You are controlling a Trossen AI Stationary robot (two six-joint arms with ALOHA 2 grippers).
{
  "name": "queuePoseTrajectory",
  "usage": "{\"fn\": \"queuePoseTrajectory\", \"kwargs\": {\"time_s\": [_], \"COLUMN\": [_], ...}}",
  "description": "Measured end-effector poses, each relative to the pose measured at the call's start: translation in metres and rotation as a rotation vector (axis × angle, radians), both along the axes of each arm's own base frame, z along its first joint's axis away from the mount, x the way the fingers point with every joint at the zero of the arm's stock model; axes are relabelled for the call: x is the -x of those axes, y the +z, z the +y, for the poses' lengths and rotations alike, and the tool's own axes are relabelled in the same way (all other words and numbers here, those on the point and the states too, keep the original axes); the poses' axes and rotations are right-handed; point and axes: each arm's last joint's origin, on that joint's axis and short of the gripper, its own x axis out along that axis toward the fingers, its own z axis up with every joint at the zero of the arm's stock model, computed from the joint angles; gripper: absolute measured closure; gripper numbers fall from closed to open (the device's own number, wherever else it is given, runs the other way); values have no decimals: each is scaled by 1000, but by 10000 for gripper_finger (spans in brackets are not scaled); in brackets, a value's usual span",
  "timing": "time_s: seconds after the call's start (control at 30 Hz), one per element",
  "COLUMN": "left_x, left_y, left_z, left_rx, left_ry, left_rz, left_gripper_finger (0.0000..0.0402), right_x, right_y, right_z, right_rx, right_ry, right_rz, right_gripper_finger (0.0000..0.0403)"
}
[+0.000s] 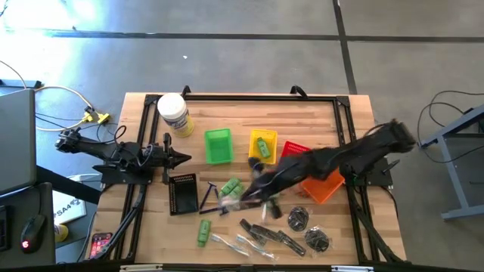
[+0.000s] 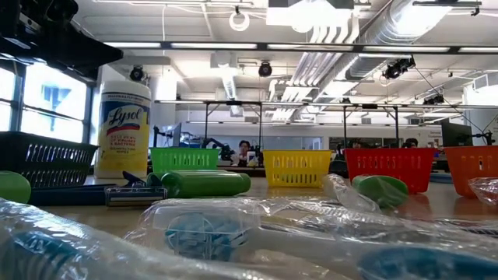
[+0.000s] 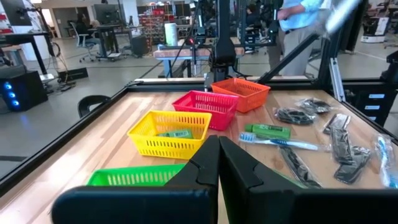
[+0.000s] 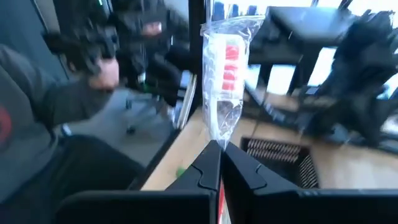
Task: Pick & Place Travel size toiletries
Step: Put the orange toothbrush into the green bin
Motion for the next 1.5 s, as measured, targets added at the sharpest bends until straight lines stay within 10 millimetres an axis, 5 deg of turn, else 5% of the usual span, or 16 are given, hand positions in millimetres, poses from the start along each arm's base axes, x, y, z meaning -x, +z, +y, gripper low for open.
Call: {"fn": "queuePoseTrajectory", "kwargs": {"time_s": [0.17,0.3,0.53,0.77,0.93,1.2,1.5], "left_x": [0,0,0,0,0,0,0], "left_y": [0,0,0,-1,-1,0,4], "left_z": [0,0,0,0,0,0,0], "left_rx": [0,0,0,-31,-31,-28,-11], "left_ry": [0,0,0,0,0,0,1], "left_rz": [0,0,3,14,14,5,-41], "left_gripper_finger": [401,401,401,401,401,401,401], "right_x": [53,100,155,182,185,173,106], "right_y": [17,8,-52,-115,-134,-127,-85], "right_z": [-34,-57,-74,-82,-86,-87,-101], "right_rx": [-31,-58,-144,-255,-248,-215,-205], "right_ry": [-124,-256,-316,-362,-475,-553,-697], "right_rz": [-132,-222,-319,-449,-449,-451,-264], "right_gripper_finger": [400,400,400,400,400,400,400]}}
